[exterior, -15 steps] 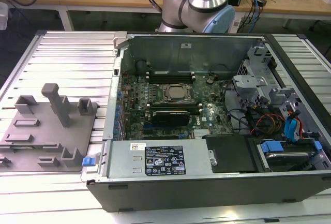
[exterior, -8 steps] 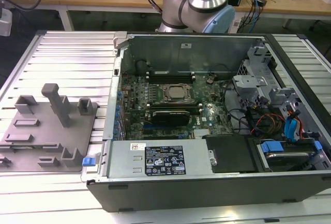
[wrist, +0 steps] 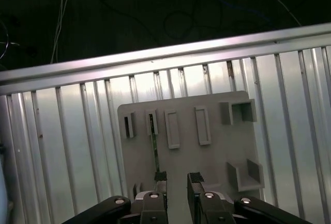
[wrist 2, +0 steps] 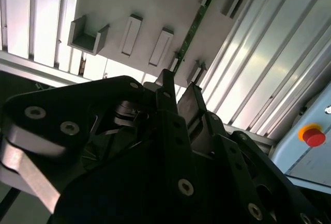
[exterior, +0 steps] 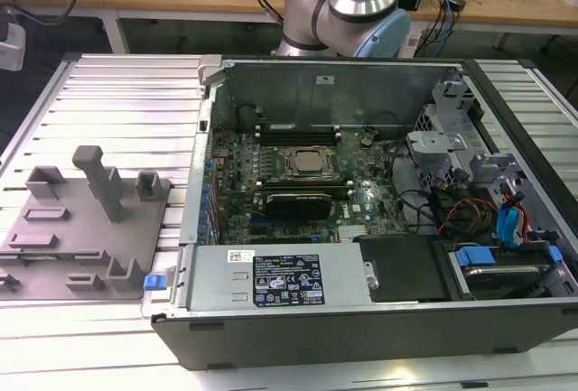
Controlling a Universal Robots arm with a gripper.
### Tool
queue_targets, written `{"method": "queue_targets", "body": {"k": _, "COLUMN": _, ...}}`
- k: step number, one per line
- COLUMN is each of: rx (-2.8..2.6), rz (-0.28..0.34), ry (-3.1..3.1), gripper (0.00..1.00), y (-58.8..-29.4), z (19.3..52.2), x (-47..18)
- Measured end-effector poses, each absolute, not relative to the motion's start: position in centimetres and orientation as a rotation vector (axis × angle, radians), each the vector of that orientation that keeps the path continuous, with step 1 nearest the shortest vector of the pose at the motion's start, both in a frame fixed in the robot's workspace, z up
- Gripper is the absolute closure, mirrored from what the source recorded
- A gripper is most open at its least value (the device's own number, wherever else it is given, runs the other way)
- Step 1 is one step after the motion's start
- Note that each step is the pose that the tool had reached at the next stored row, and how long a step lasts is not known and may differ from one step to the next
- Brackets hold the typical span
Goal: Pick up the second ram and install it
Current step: 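Pick up the second ram and move it above second insertion slot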
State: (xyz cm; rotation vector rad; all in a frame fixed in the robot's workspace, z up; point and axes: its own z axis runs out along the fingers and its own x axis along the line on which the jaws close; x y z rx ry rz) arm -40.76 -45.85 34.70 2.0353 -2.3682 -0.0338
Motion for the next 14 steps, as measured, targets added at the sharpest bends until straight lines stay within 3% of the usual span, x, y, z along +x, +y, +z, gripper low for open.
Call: {"method": "queue_targets", "body": {"k": 14, "rx": 2.035, "rz": -0.034, "ry": -2.368, "gripper": 0.7, "y": -45.9, "z": 32.8, "x": -40.8}}
